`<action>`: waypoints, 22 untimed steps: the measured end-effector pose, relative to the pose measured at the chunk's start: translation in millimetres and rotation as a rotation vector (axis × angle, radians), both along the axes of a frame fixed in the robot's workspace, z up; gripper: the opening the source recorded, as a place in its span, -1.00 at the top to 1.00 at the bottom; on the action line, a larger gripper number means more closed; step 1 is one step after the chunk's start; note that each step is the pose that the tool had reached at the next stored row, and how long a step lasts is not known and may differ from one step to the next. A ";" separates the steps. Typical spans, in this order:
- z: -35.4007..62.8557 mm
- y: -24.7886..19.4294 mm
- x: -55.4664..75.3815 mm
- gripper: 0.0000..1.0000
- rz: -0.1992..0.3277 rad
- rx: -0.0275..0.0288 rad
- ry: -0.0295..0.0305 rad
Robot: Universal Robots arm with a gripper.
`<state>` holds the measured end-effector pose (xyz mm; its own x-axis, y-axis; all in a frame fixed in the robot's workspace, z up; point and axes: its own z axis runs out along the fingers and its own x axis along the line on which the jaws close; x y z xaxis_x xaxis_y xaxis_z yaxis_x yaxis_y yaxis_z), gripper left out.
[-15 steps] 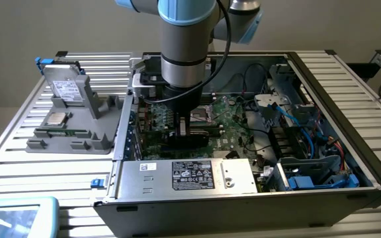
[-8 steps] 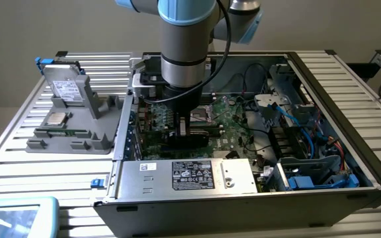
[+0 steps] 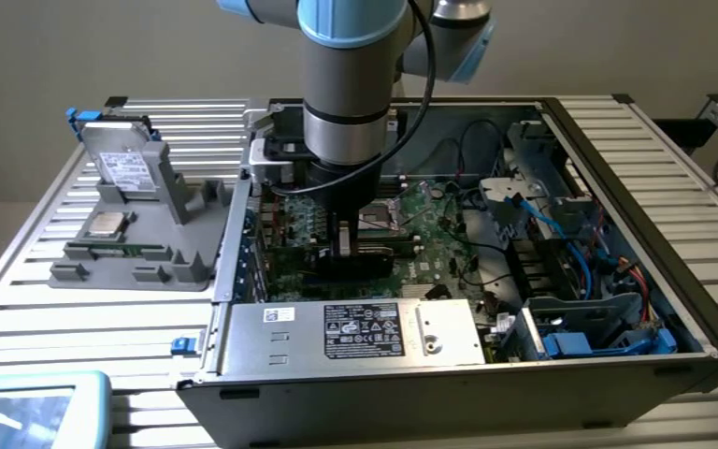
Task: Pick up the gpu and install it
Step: 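Insert the gpu into the slot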
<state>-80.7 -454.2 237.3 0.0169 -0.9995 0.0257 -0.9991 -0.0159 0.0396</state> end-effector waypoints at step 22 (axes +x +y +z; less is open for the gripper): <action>38.8 0.0 0.0 0.18 0.000 0.0000 0.0000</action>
